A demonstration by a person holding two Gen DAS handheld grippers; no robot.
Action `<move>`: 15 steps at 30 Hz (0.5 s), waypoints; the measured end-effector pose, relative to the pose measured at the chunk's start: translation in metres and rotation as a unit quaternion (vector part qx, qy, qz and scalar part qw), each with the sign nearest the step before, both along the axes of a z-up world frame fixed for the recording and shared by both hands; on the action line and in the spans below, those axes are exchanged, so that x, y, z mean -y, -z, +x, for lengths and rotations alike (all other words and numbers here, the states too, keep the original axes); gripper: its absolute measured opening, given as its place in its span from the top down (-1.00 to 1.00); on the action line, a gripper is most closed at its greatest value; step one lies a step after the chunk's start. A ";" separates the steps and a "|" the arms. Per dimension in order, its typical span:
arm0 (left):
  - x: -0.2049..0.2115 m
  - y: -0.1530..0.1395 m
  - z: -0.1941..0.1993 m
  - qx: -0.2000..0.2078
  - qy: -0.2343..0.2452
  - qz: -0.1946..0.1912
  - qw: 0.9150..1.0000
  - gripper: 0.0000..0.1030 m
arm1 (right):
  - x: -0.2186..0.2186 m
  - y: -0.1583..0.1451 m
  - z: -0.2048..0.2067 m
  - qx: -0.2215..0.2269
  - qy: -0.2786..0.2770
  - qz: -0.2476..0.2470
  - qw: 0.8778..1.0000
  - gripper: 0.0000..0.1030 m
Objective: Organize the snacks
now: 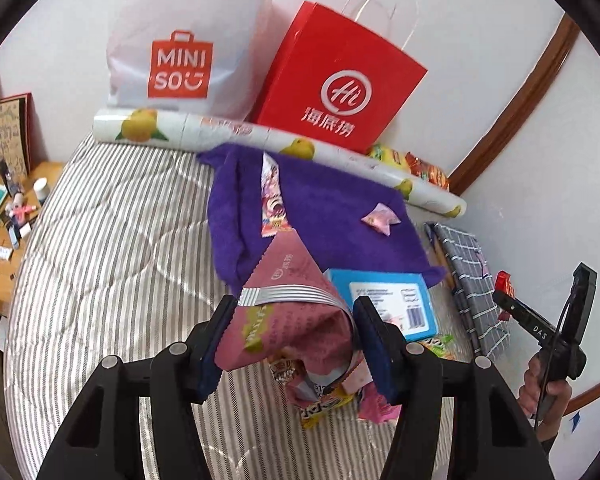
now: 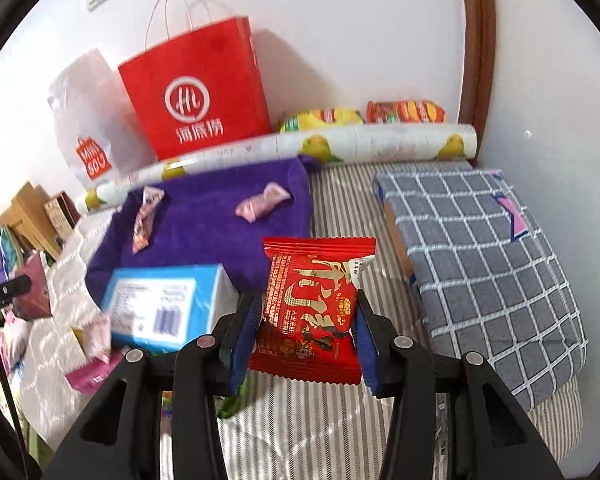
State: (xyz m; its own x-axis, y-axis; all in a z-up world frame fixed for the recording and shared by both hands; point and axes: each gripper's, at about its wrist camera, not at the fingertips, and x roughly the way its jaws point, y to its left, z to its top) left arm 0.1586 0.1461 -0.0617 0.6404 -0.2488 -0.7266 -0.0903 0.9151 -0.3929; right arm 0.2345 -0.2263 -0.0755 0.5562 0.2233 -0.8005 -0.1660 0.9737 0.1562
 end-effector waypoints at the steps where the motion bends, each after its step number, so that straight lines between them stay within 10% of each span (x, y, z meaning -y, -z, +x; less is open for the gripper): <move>1: 0.000 -0.002 0.001 0.002 -0.001 0.000 1.000 -0.11 | -0.001 -0.004 0.001 0.003 0.000 0.003 1.000 0.13; 15: 0.006 -0.020 0.029 0.019 0.004 0.003 1.000 -0.06 | -0.026 -0.021 0.024 0.018 -0.018 0.023 0.999 0.13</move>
State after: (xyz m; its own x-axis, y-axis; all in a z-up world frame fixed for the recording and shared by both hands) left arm 0.1872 0.1398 -0.0417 0.6659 -0.2500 -0.7029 -0.0678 0.9180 -0.3907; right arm 0.2588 -0.2007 -0.0540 0.5754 0.2798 -0.7685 -0.2071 0.9589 0.1940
